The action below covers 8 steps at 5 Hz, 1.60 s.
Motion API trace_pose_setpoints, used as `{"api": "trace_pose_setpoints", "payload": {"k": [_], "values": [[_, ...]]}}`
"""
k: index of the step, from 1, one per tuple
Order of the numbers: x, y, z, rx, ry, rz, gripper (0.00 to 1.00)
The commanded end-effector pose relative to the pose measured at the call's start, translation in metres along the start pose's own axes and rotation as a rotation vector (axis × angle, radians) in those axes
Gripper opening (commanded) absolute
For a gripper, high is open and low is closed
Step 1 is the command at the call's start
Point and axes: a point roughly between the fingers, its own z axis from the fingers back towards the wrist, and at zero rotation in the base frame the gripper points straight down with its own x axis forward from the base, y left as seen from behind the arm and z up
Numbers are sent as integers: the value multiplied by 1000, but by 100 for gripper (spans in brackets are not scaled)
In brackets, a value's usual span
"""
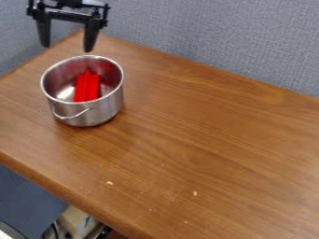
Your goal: Put the red object in the metal pot
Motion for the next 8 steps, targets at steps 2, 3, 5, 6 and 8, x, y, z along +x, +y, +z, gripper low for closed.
{"api": "trace_pose_setpoints", "payload": {"k": [2, 3, 5, 6, 8], "values": [[-21, -28, 30, -44, -77, -47, 100], [-30, -35, 30, -47, -80, -59, 100], [7, -28, 47, -75, -95, 4, 100], [8, -17, 44, -71, -98, -1, 100], [-8, -14, 35, -36, -82, -15, 100]]}}
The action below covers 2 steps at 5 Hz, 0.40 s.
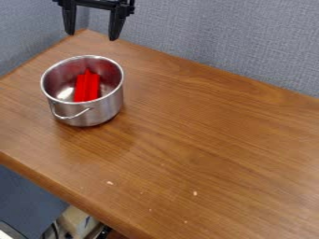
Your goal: Put the red object in the metal pot
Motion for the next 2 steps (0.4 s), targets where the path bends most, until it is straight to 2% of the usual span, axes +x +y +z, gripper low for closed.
{"api": "trace_pose_setpoints", "payload": {"k": [1, 2], "values": [[3, 5, 26, -10, -61, -1, 0], [5, 2, 33, -4, -63, -13, 100]]}}
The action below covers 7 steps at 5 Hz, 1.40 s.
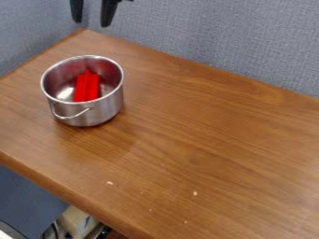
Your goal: Put the red object in the metal pot
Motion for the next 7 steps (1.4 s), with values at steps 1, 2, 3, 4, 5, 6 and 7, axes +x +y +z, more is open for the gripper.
{"api": "trace_pose_setpoints", "payload": {"k": [1, 2, 3, 4, 5, 6, 7], "values": [[12, 3, -5, 0, -38, 9, 100], [24, 8, -26, 21, -27, 11, 100], [23, 2, -24, 40, -48, -82, 100], [22, -6, -20, 42, -73, -188, 100], [23, -10, -12, 42, -75, -216, 100], [25, -12, -6, 44, -69, -233, 100], [18, -9, -17, 42, -30, -169, 100]]}}
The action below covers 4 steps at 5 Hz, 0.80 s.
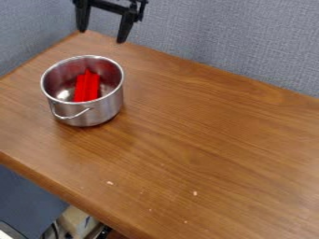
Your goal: Put the red object in the metal pot
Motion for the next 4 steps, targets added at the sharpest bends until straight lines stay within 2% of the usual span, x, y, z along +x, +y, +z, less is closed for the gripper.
{"api": "trace_pose_setpoints", "payload": {"k": [1, 2, 4], "values": [[-7, 8, 5, -15, 1, 85, 100], [-11, 8, -2, -20, 14, 112, 100], [-1, 24, 15, -61, 5, 133, 100]]}}
